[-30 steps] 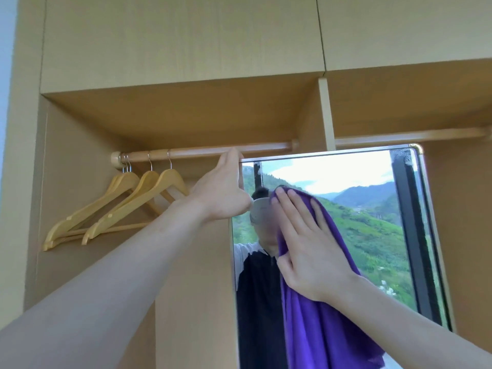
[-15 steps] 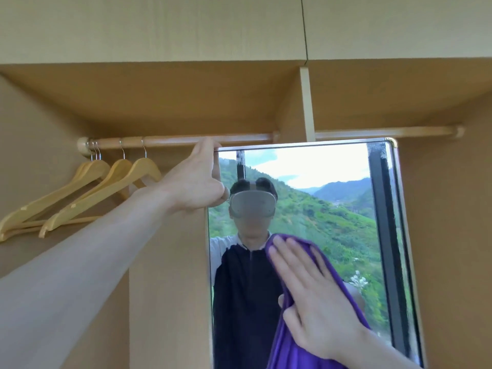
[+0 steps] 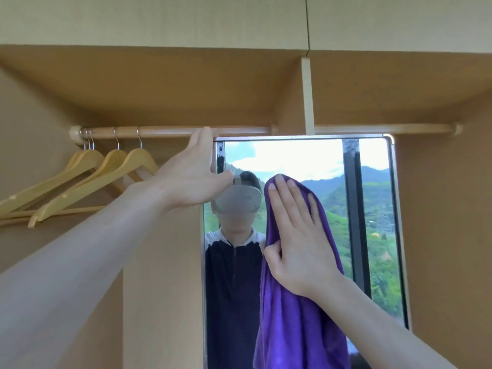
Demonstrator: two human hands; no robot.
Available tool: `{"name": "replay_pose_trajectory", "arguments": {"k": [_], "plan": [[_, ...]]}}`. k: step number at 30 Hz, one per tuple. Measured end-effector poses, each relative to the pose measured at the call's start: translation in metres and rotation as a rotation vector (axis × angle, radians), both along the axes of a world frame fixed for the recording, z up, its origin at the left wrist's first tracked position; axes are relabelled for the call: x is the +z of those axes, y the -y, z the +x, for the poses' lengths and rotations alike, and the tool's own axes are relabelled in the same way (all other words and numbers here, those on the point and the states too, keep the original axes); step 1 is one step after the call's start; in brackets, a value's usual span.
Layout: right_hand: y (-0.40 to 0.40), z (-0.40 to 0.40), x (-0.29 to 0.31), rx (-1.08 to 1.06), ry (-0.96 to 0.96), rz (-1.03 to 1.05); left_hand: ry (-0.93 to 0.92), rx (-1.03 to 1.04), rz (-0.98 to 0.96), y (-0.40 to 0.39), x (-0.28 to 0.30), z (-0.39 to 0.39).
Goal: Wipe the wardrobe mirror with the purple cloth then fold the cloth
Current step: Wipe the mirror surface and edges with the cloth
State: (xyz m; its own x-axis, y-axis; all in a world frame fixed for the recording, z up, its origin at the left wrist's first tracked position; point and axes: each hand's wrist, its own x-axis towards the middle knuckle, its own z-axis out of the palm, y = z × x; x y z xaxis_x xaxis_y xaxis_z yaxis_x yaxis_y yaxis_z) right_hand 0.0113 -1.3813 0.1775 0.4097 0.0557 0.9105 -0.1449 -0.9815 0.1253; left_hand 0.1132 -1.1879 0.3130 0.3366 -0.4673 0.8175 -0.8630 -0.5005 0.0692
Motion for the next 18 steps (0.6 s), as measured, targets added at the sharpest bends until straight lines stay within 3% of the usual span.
{"name": "replay_pose_trajectory", "arguments": {"k": [11, 18], "plan": [[0.055, -0.038, -0.013, -0.25, 0.113, 0.243, 0.008, 0.014, -0.039, 0.003, -0.003, -0.008], [0.052, -0.033, -0.007, -0.191, 0.123, 0.27, 0.031, 0.026, -0.052, 0.007, -0.006, -0.011]]}}
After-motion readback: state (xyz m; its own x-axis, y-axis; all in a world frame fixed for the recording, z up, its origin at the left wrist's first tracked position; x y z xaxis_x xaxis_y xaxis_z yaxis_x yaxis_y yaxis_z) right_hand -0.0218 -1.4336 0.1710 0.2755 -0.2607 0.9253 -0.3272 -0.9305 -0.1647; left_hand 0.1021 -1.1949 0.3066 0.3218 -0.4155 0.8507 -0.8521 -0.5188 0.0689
